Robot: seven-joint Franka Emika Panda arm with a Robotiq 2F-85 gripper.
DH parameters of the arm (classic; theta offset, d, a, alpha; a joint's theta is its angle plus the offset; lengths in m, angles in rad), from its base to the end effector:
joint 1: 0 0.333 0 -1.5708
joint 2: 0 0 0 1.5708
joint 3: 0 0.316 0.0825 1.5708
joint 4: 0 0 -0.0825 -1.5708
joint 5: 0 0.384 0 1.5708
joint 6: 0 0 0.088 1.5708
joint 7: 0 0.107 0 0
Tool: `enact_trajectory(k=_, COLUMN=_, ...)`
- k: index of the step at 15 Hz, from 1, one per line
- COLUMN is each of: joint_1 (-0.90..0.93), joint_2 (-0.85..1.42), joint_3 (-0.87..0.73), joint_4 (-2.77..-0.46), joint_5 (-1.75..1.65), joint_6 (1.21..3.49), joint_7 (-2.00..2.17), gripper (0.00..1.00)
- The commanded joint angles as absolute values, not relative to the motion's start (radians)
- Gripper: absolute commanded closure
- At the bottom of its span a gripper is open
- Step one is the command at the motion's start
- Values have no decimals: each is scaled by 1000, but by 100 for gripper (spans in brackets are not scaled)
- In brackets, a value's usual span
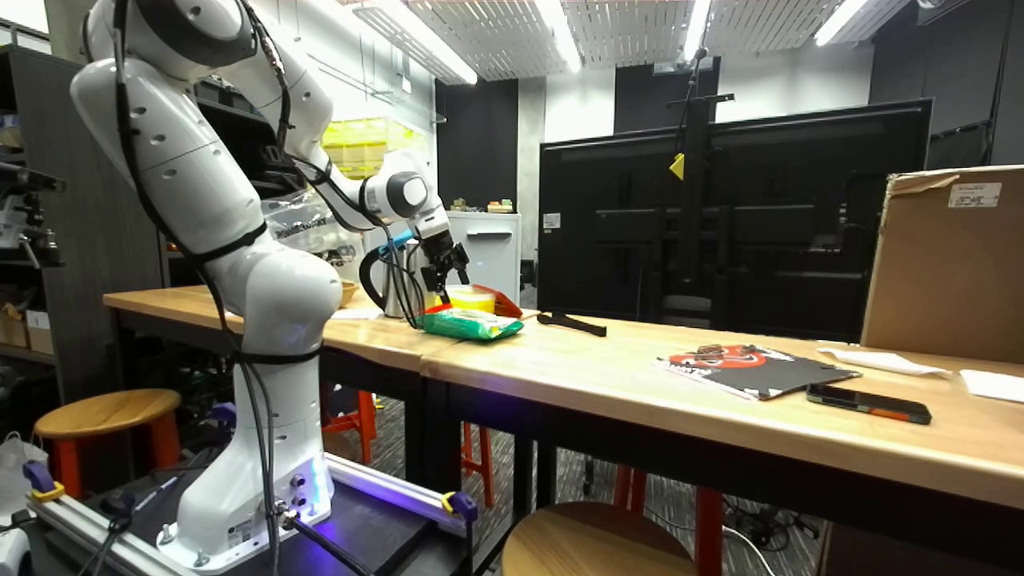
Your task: Open the disinfecting wipes pack
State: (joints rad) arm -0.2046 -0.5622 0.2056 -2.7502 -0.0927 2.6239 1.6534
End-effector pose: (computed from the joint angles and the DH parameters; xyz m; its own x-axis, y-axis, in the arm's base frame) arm 0.3882 0.0006 0.4250 -0.0504 -0.9875 0.1493 -0.9106 -0.0160 -0.4131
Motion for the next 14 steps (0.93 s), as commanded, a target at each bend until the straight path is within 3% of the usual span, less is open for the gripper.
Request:
enact_trajectory(k=1, joint_1=-222, joint_2=-627, joint_3=227, joint_4=-2788, joint_5=-108, joint_6=2611, joint_7=1683, gripper=0)
enact_trajectory(k=14, joint_1=-206, joint_2=-546, joint_3=159, joint_4=-2767, joint_5=-79, joint_6=2647, joint_7=1574, gripper=0)
